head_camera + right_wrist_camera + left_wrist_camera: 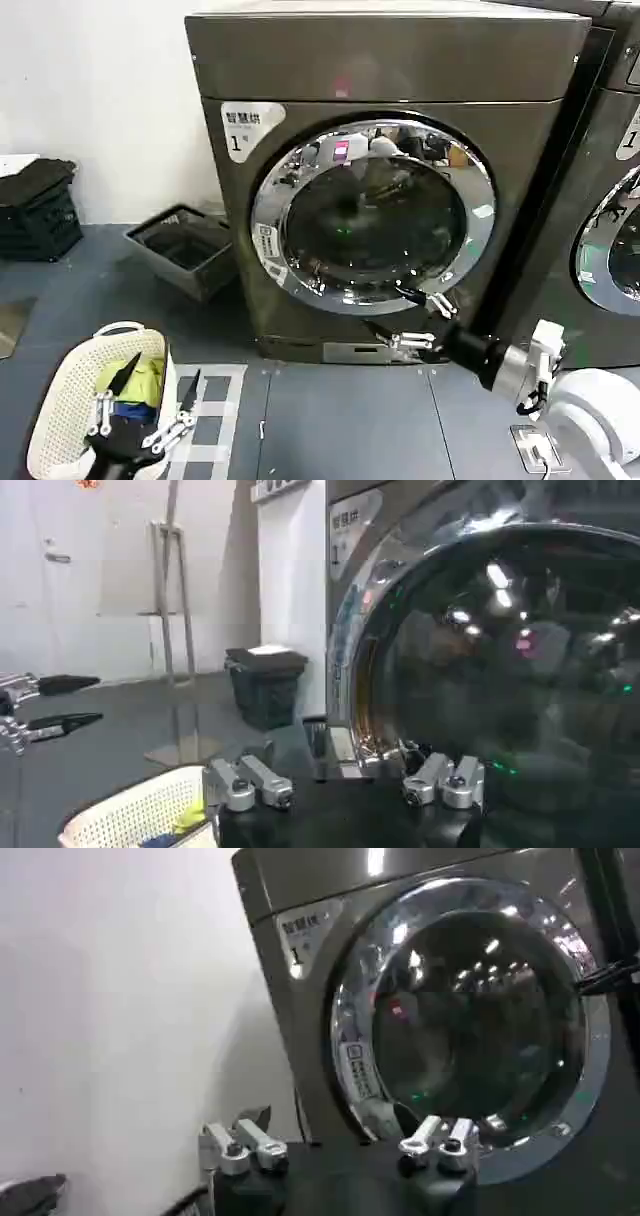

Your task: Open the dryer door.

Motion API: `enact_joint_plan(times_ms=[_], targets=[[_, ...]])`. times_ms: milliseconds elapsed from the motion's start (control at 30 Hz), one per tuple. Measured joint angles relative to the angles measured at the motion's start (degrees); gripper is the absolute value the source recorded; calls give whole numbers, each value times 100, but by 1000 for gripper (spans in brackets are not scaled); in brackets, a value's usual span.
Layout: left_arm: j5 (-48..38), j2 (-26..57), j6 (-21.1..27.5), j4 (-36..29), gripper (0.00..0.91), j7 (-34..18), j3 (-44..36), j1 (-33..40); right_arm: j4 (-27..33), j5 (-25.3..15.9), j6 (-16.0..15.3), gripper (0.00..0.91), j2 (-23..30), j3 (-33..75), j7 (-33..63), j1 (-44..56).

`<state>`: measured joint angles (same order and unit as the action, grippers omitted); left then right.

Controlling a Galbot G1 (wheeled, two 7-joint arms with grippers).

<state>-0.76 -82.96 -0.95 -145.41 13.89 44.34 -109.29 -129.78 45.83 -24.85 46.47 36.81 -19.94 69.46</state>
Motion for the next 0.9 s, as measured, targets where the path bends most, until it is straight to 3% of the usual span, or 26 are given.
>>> enact_joint_plan(times_ms=[467,900], targets=[[43,-6,53,-29,907,11,-5,-12,480,-640,773,907,101,-663,235,-418],[83,-103,38,-48,907,24,9,-31,1315,-782,1642,907,234,-1792,-179,-1424]])
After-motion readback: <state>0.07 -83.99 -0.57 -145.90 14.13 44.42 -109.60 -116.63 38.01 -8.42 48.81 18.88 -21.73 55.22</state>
